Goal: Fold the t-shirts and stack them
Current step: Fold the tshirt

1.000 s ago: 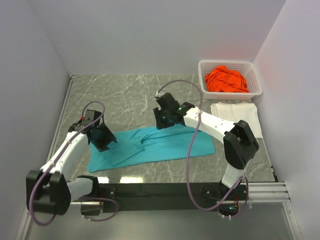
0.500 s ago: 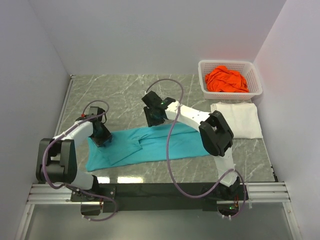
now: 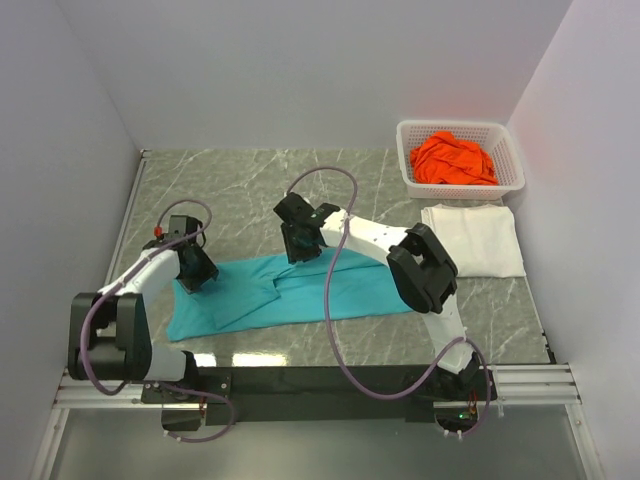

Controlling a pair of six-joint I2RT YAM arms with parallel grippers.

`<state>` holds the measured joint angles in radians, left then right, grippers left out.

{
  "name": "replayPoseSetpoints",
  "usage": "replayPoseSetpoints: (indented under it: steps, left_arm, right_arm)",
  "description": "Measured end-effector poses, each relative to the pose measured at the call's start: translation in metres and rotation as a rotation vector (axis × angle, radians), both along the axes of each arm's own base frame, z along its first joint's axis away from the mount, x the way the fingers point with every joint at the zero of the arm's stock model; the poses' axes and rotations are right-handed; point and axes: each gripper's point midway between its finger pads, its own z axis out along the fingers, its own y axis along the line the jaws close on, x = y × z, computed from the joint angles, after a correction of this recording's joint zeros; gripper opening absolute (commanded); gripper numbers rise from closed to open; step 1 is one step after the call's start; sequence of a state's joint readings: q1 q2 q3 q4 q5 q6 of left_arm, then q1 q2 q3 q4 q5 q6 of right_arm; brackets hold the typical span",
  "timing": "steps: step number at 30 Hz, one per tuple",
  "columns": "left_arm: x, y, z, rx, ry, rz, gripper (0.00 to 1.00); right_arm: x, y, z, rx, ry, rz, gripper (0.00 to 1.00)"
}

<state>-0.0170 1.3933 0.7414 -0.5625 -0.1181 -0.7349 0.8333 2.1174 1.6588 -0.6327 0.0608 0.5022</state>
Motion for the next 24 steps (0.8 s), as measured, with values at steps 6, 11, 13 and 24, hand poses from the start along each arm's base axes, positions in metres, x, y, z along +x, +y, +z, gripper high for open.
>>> replayPoseSetpoints:
  steps: [6, 11, 13, 24]
  left_arm:
    - [0.002, -0.001, 0.018, -0.003, -0.086, -0.016, 0.51]
    - [0.004, -0.001, 0.017, -0.002, -0.090, -0.018, 0.51]
    - [0.004, -0.001, 0.016, -0.002, -0.088, -0.018, 0.51]
    - [0.006, -0.001, 0.019, -0.002, -0.101, -0.020, 0.51]
  right_arm:
    - [0.003, 0.004, -0.002, 0.013, -0.002, -0.024, 0.42]
    - [-0.002, 0.004, -0.014, -0.001, 0.019, -0.029, 0.42]
    - [-0.008, 0.003, -0.019, -0.010, 0.031, -0.028, 0.41]
    - [-0.046, -0.002, -0.022, -0.044, 0.044, -0.006, 0.41]
